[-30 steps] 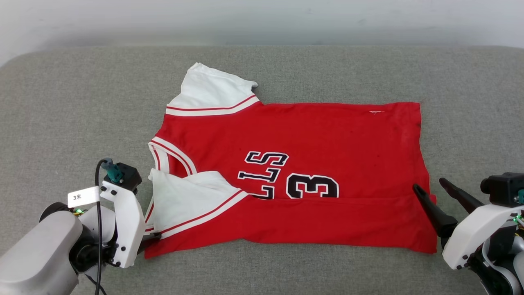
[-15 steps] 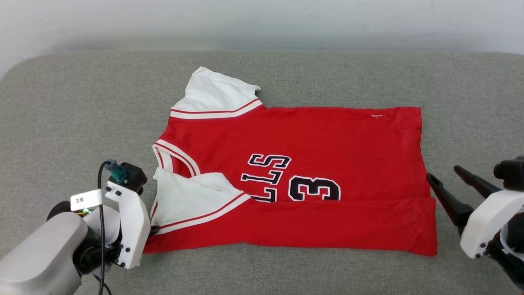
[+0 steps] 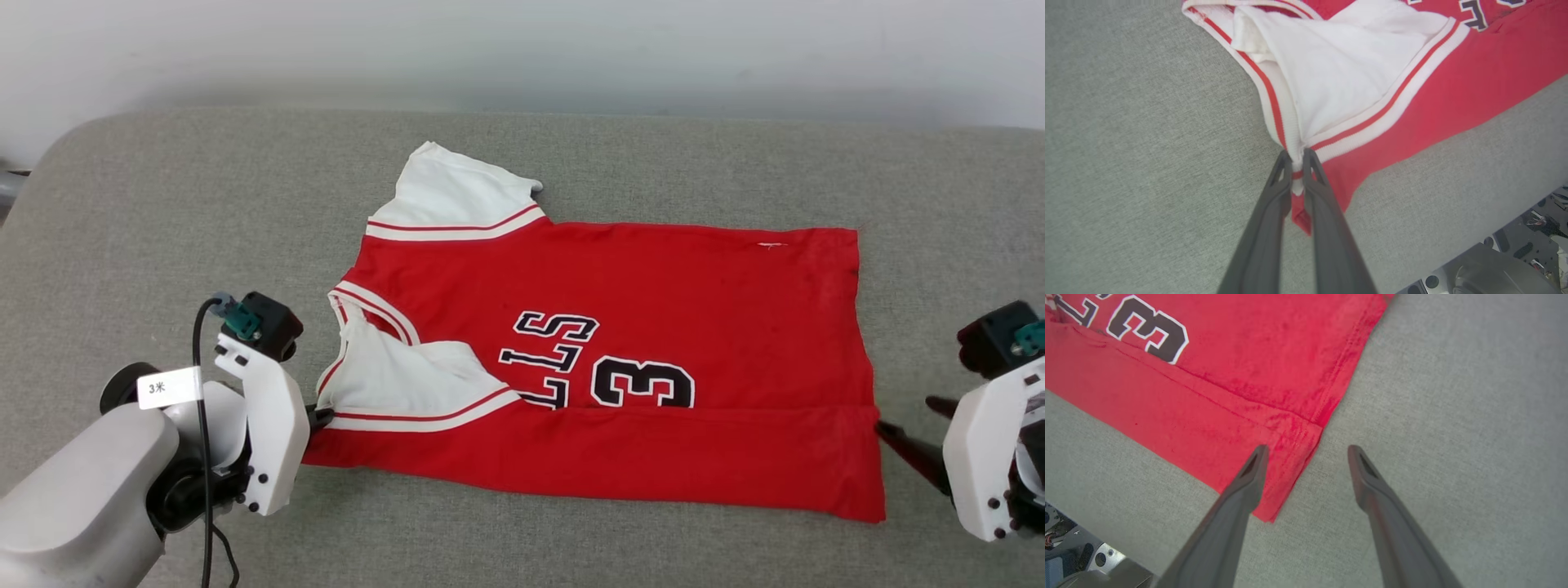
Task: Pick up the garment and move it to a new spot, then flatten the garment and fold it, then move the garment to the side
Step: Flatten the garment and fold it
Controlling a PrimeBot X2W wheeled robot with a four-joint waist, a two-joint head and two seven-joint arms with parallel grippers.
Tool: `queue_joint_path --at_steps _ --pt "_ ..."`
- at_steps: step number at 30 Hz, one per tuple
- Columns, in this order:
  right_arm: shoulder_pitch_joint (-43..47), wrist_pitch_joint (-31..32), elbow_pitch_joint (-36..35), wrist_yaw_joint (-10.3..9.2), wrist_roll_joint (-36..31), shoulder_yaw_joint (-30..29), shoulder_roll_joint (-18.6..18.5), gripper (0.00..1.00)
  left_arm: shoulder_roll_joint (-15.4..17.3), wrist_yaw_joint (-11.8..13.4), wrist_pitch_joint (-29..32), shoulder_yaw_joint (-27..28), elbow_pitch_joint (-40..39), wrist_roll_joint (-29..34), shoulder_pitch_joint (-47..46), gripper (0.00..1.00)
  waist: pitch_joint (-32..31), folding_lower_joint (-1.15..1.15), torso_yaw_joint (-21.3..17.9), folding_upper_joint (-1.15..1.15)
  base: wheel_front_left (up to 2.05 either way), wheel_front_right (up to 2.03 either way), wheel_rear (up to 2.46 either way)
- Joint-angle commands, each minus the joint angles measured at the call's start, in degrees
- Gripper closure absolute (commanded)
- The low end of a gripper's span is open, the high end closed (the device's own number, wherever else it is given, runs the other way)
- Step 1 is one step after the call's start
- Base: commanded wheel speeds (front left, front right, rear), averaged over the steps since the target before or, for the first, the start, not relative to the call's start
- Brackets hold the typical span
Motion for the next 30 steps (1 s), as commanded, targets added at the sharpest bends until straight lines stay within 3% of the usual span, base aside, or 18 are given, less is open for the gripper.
queue_joint_path --at_steps 1,9,19,23,24,25,30 --pt "0.25 1.66 -0.22 -0.05 0.76 0.38 -0.36 0.00 -0.19 0.19 -0.28 -0.14 -0.31 0.29 -0.94 1.00 0.16 0.00 0.23 0.00 0.00 0.00 0.00" --pt "1.31 7.61 2.30 -0.05 1.02 2.87 0.54 0.00 -0.81 0.31 -1.22 -0.58 -1.57 1.44 -1.54 1.00 1.77 0.00 1.34 0.00 0.00 0.00 0.00" --pt "2.43 5.33 11.08 0.00 0.33 7.98 5.97 0.00 -1.17 0.29 -2.49 -0.77 -1.18 2.48 -2.52 1.00 4.56 0.00 2.68 0.00 0.00 0.00 0.00" --pt "1.89 3.08 12.88 0.06 0.33 11.11 6.14 0.00 -1.38 0.28 -2.85 -0.94 -0.51 2.49 -2.75 1.00 4.63 0.00 2.62 0.00 0.00 0.00 0.00" --pt "1.49 2.13 13.10 0.06 0.40 11.47 6.02 0.54 -1.42 0.27 -2.95 -0.98 -0.32 2.47 -2.69 1.00 4.51 0.00 2.52 0.00 0.00 0.00 0.00" --pt "1.02 1.16 13.48 0.05 0.67 11.42 6.00 1.00 -1.45 0.27 -3.13 -1.02 -0.09 2.37 -2.50 1.00 4.30 0.00 2.36 0.00 0.00 0.00 0.00" --pt "-0.28 -2.38 14.72 0.03 2.21 10.75 5.19 1.00 -1.18 0.24 -3.89 -1.26 0.82 1.69 -0.66 1.00 2.51 0.00 1.55 0.00 0.00 0.00 0.00"
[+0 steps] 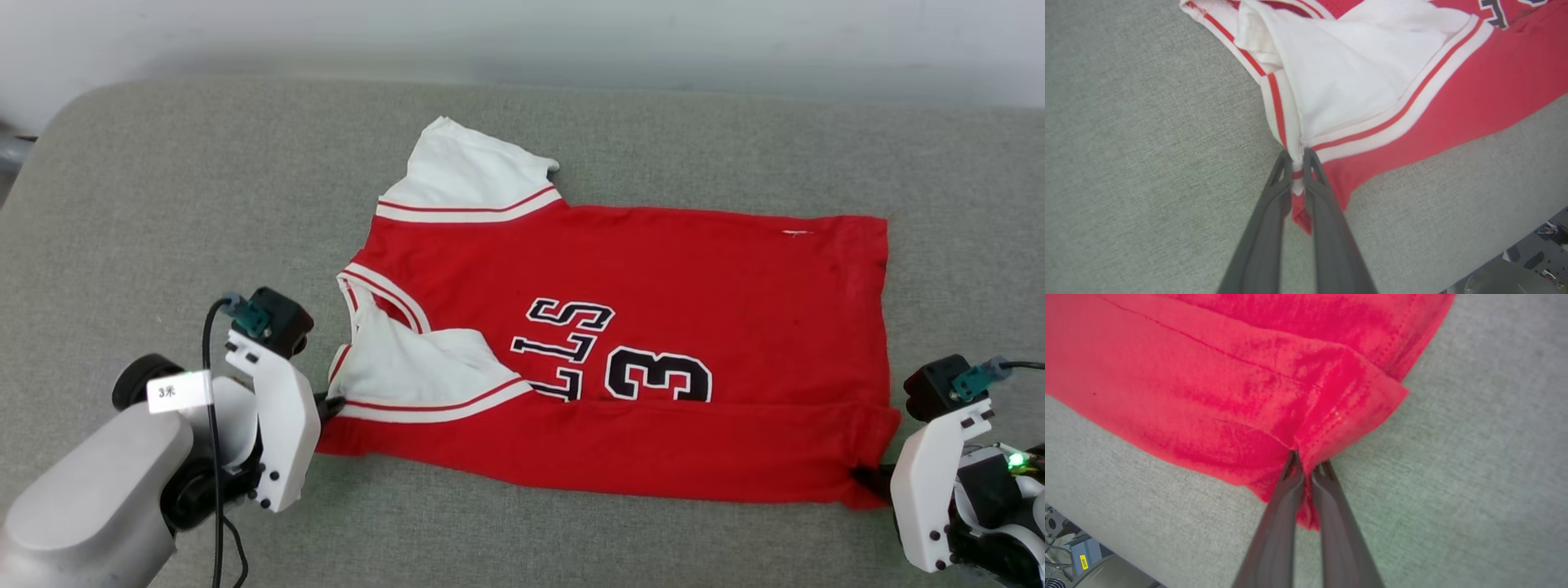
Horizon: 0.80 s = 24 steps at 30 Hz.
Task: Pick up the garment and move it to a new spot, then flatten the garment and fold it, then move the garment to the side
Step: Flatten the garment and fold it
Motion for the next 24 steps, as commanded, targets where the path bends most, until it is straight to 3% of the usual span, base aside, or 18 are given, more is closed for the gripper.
queue_joint_path --at_steps 1,12,20,24 --pt "0.89 -0.74 1.09 0.12 0.70 1.32 1.14 1.00 0.33 0.10 -0.56 -0.05 0.34 -0.30 1.21 1.00 -1.25 0.00 -0.48 0.00 0.00 0.00 0.00" --pt "5.93 -3.84 -5.21 0.05 5.12 -2.86 -2.34 1.00 3.85 0.84 -1.67 -0.01 -1.90 -2.58 6.73 1.00 -6.98 0.00 -1.75 0.00 0.00 0.00 0.00" --pt "13.72 -2.12 -11.07 0.03 4.96 -7.49 -4.12 1.00 7.70 3.70 -1.24 -0.81 -7.30 -3.70 12.97 1.00 -9.05 0.00 -1.84 0.00 0.00 0.00 0.00" --pt "17.12 -0.35 -12.97 0.03 4.07 -10.04 -3.85 1.00 8.12 5.06 -1.48 -1.29 -9.39 -4.66 15.74 1.00 -9.14 0.00 -1.85 0.00 0.00 0.00 0.00"
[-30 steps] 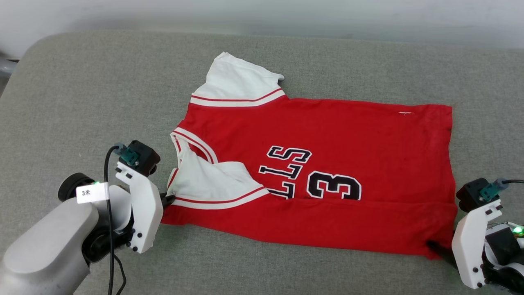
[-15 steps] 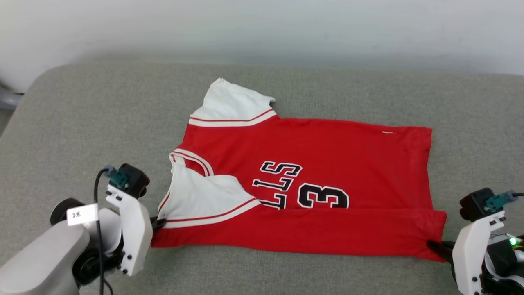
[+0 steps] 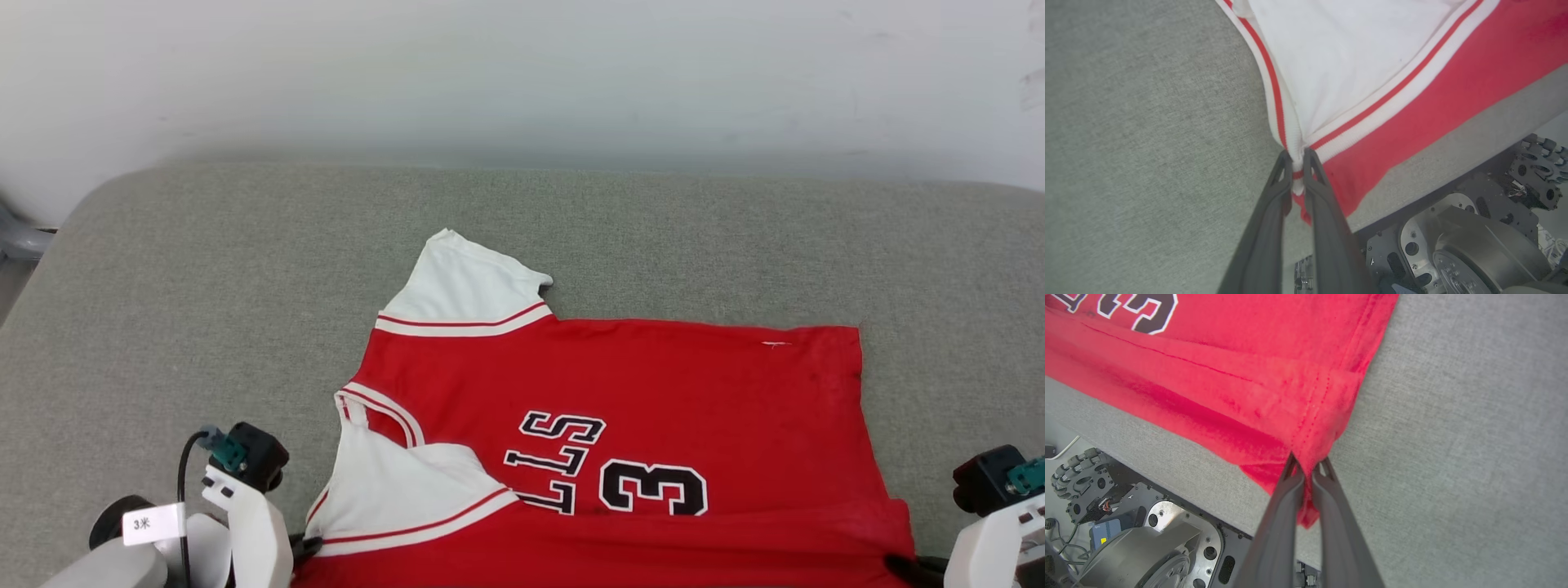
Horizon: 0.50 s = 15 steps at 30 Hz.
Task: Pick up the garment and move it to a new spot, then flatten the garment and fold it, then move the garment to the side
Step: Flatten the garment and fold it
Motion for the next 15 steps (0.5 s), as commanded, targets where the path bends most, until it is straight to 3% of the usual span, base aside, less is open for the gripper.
queue_joint_path --at_steps 1,15 --pt "1.27 0.72 -0.47 -0.11 -0.84 -1.37 0.10 1.00 0.34 0.86 -0.42 -0.23 -0.35 -0.25 1.45 1.00 0.16 0.00 -0.03 0.00 0.00 0.00 0.00" --pt "1.69 2.40 4.66 -0.11 -3.12 -1.67 5.24 1.00 -2.63 0.94 -1.71 -1.40 4.56 -0.50 2.81 1.00 2.32 0.00 0.54 0.00 0.00 0.00 0.00"
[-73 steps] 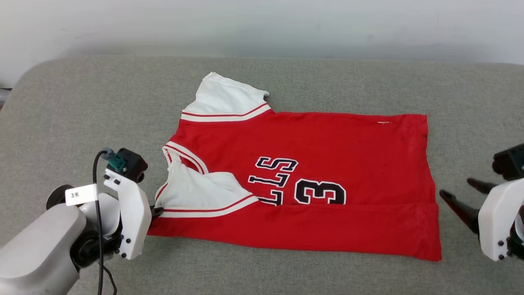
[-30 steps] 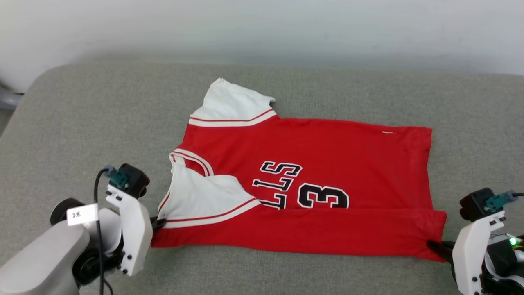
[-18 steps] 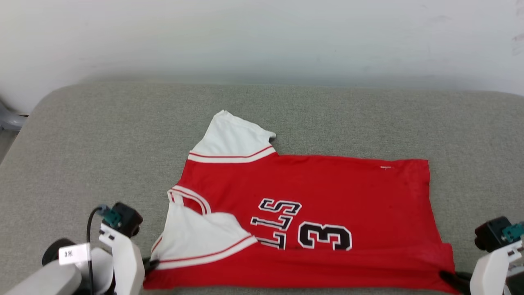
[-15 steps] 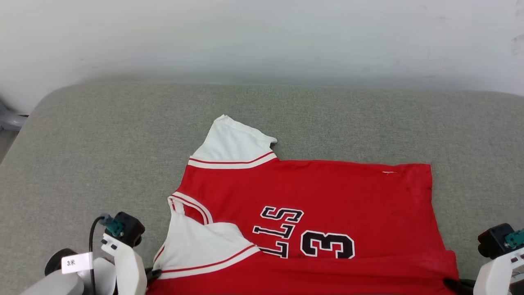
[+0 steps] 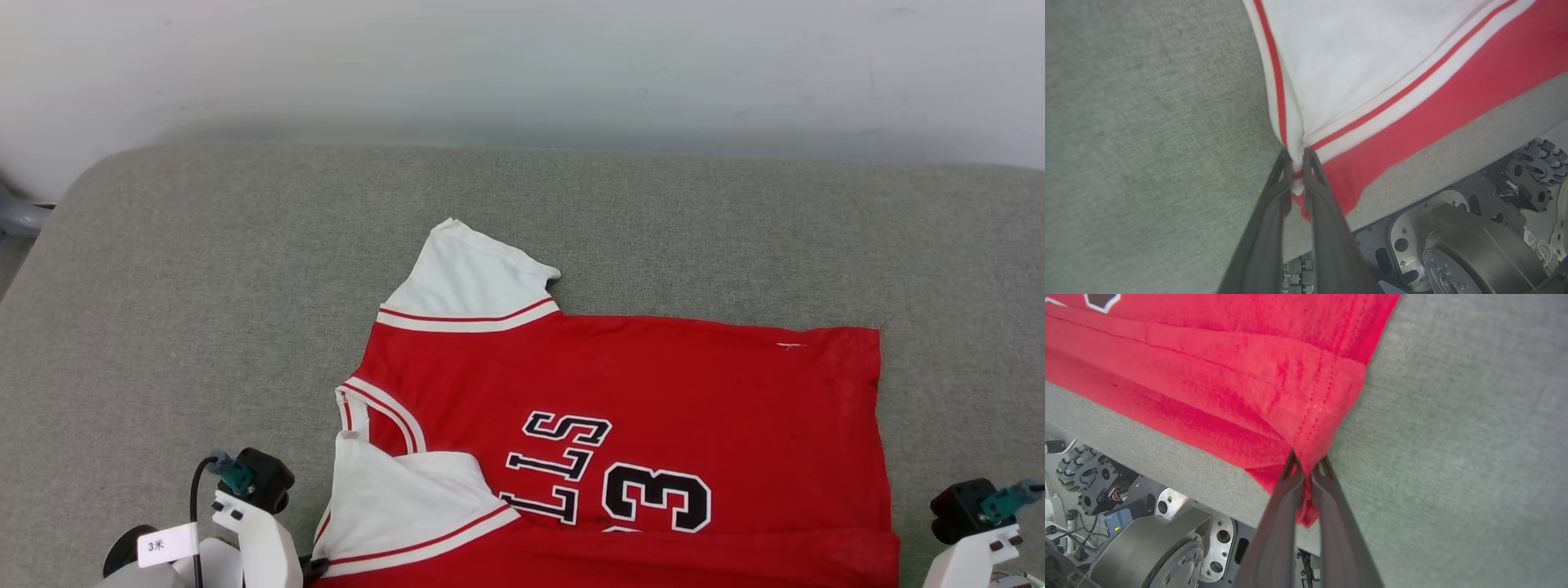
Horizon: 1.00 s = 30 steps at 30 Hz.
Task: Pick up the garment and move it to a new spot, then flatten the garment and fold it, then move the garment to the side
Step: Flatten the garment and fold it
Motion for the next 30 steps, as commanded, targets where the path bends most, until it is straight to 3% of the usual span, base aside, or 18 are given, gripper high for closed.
queue_joint_path --at_steps 1,2,3,4,5,13,20,23,30 --pt "-0.24 -0.42 0.76 -0.09 -0.14 0.28 0.42 1.00 0.13 -0.11 -0.41 -0.09 0.84 0.24 0.71 1.00 -0.01 0.00 0.06 0.00 0.00 0.00 0.00" --pt "-0.35 -1.12 1.14 -0.09 -0.23 0.40 0.76 1.00 -0.20 -0.17 -0.74 -0.09 1.41 0.19 0.80 1.00 -0.04 0.00 0.10 0.00 0.00 0.00 0.00" --pt "-0.49 -1.84 1.49 -0.09 -0.27 0.46 1.10 0.64 -0.48 -0.23 -1.01 0.03 1.93 -0.08 0.94 1.00 -0.12 0.00 0.10 0.00 0.00 0.00 0.00" --pt "-0.62 -2.80 1.65 -0.09 -0.36 0.51 1.31 0.07 -0.68 -0.10 -1.58 0.15 2.36 -0.11 1.00 0.79 -0.30 0.00 0.11 0.00 0.00 0.00 0.00" --pt "-0.67 -3.85 1.71 -0.09 -0.53 0.22 1.41 0.00 -0.65 0.19 -2.37 0.54 2.58 0.27 0.84 0.00 -0.50 0.00 0.13 0.00 0.00 0.00 0.00" --pt "-1.01 -13.62 -0.70 -0.07 -3.27 -4.44 2.49 0.00 1.60 0.94 -7.66 3.24 -0.34 1.94 -0.90 0.00 -1.83 0.00 -0.12 0.00 0.00 0.00 0.00" --pt "-2.29 -24.32 -4.24 -0.07 -9.49 -10.30 7.81 0.00 1.88 3.34 -13.32 6.43 -2.51 5.69 -5.40 0.00 -1.95 0.00 -0.82 0.00 0.00 0.00 0.00" --pt "-2.63 -28.51 -6.16 -0.07 -12.54 -13.07 10.88 0.00 0.74 3.97 -15.02 7.29 -2.07 7.34 -8.45 0.00 -1.43 0.00 -1.58 0.00 0.00 0.00 0.00" --pt "-3.92 -32.39 -11.39 -0.07 -18.35 -15.13 15.65 0.00 -2.37 2.40 -15.08 8.54 2.91 9.48 -18.01 0.00 1.65 0.00 -4.70 0.00 0.00 0.00 0.00"
